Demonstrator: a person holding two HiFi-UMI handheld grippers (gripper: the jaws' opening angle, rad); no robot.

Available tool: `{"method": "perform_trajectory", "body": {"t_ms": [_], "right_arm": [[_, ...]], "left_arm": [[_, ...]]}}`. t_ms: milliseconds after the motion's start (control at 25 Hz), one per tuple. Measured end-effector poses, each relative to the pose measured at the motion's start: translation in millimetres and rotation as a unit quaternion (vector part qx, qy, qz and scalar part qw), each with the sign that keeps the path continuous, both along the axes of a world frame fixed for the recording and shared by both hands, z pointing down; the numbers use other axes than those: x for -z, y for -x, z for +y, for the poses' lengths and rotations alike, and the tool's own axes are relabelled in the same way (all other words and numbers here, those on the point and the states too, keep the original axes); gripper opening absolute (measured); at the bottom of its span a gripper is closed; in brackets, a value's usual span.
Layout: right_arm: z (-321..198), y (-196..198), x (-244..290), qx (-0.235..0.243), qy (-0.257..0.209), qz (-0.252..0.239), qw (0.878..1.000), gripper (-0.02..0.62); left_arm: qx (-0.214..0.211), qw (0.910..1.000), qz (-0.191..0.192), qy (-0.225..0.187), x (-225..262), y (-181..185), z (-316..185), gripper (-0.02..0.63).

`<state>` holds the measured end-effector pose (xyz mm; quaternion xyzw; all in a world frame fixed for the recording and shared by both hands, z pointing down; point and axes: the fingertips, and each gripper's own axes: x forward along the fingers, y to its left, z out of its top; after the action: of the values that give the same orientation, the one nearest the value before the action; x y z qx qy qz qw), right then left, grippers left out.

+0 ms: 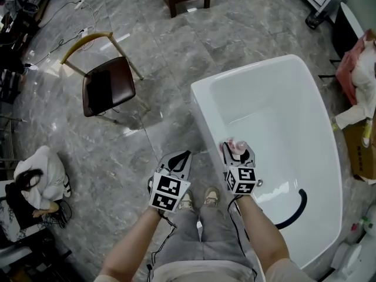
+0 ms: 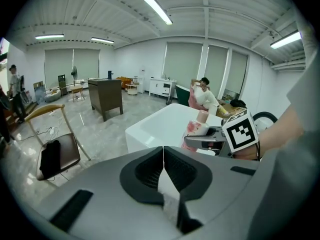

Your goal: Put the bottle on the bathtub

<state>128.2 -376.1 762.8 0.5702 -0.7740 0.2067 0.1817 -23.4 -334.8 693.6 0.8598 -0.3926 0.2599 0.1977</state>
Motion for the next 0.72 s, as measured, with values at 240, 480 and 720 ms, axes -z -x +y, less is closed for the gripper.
{"method": "perform_trajectory", "body": {"t_ms": [240, 480, 720], "right_arm": [[9, 11, -8, 0.014, 0.025, -0.003, 1.0, 0.304], [16, 15, 10, 0.009, 0.037, 0.001, 0.999, 0.316], [20, 25, 73, 0.019, 0.019, -0.016, 1.0, 0.322]], "left_arm": [[0.003, 1.0, -0.005, 0.008, 3, 2, 10, 0.021], [0.004, 0.9999, -0.008, 0.005, 21, 11, 20, 0.021], [0.011, 0.9999, -0.01, -0.008, 61, 22, 24, 0.021]]}}
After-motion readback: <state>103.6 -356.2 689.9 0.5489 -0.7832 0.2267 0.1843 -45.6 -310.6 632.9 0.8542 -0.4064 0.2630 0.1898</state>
